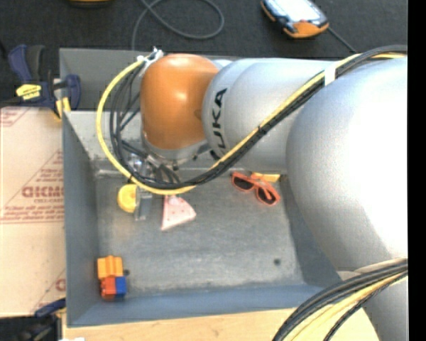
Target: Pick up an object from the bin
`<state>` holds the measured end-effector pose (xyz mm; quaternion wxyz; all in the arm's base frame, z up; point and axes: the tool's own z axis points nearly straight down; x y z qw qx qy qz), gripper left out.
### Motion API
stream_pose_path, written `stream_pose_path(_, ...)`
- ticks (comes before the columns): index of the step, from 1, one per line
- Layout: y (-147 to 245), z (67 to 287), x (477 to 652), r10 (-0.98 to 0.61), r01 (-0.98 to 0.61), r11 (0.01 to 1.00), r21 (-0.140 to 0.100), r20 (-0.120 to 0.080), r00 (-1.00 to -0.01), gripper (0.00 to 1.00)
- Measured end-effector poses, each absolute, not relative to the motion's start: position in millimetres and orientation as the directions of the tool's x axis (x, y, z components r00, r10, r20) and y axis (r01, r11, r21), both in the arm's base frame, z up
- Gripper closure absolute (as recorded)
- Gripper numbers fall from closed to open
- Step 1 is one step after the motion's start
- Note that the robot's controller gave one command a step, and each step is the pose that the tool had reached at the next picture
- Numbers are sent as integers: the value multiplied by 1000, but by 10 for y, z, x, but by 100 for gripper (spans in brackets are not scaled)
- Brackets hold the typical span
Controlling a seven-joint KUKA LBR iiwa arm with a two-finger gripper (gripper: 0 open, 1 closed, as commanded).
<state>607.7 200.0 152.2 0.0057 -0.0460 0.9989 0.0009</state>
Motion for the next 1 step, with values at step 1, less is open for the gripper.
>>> stream_pose_path(1,1982,1760,5850,-98,-98,995,-1,3,-995,100)
